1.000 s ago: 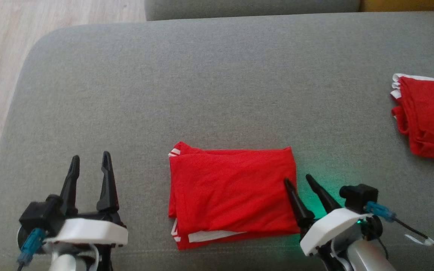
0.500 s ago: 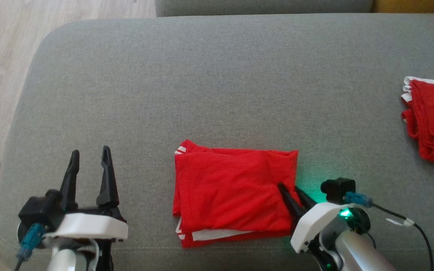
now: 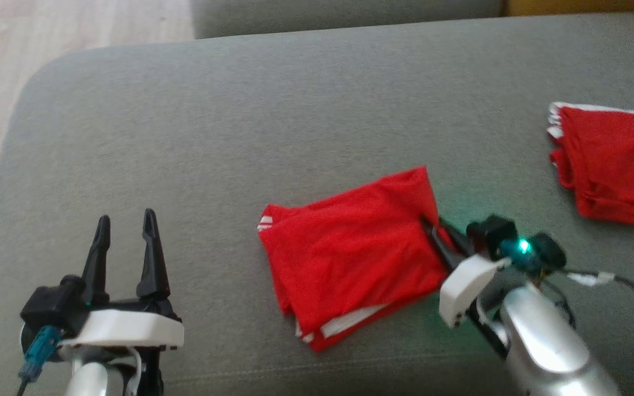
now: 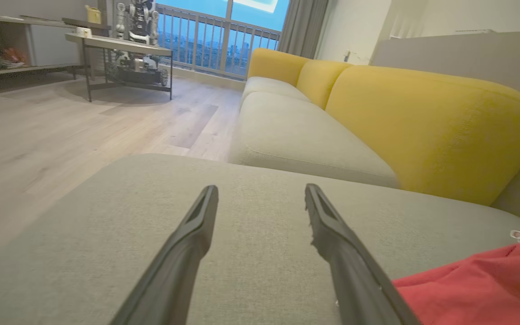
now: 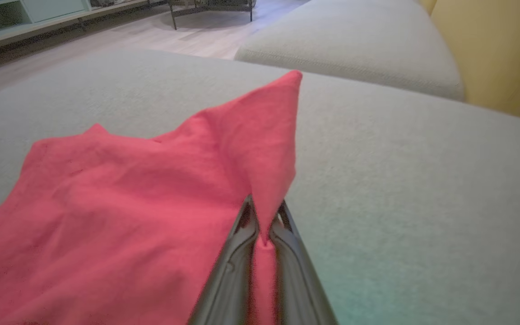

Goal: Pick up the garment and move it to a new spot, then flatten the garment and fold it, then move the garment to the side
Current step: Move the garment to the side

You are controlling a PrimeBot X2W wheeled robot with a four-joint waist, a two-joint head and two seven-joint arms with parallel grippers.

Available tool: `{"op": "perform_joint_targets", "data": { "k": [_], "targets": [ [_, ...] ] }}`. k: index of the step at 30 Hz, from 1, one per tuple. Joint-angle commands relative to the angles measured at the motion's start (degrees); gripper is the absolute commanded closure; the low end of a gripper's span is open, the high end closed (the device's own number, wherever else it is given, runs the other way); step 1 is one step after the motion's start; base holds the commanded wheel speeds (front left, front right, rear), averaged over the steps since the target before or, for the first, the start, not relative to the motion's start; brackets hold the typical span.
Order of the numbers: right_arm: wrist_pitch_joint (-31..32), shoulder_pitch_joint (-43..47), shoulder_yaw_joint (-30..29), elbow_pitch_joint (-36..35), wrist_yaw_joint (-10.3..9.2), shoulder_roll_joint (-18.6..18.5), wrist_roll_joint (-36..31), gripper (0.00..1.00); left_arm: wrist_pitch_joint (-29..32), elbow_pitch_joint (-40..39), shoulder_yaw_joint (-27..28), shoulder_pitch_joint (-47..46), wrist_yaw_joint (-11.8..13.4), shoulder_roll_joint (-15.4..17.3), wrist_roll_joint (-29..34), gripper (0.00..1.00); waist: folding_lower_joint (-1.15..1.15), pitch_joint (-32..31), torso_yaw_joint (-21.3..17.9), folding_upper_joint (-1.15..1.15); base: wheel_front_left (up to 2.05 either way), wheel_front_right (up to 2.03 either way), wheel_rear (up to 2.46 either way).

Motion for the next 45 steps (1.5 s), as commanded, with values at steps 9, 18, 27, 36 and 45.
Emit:
{"op": "perform_joint_targets", "data": {
  "k": [9, 18, 27, 36, 45],
  "targets": [
    [6.92, -12.53, 0.94, -10.22, -0.02, -6.55, 1.65, 1.0, -0.69, -2.23, -0.72, -6.76, -3.69, 0.45, 6.42, 0.0, 0.0, 7.62, -10.32, 0.0, 0.0, 0.0, 0.0],
    [8.14, -22.18, -4.69, -8.42, -0.02, -10.08, 3.68, 1.0, -0.69, -0.43, -3.43, -12.53, -6.89, 5.05, 10.47, 0.0, 0.0, 15.24, -19.56, 0.0, 0.0, 0.0, 0.0],
    [5.67, -27.32, -11.15, -2.55, -0.02, -10.09, -0.4, 1.0, -0.69, 0.22, -5.39, -14.12, -7.46, 6.69, 10.68, 0.0, 0.0, 18.48, -22.48, 0.0, 0.0, 0.0, 0.0],
    [1.33, -28.96, -19.85, -0.87, -0.02, -7.85, -7.02, 1.0, -0.69, -0.79, -5.07, -12.81, -7.01, 6.78, 9.92, 0.0, 0.0, 20.54, -23.01, 0.0, 0.0, 0.0, 0.0],
    [-0.76, -29.24, -23.13, -1.08, -0.02, -5.64, -11.59, 0.0, -0.69, -0.69, -5.42, -13.32, -6.75, 6.84, 9.45, 0.0, 0.0, 20.91, -21.85, 0.0, 0.0, 0.0, 0.0]
  ]
}}
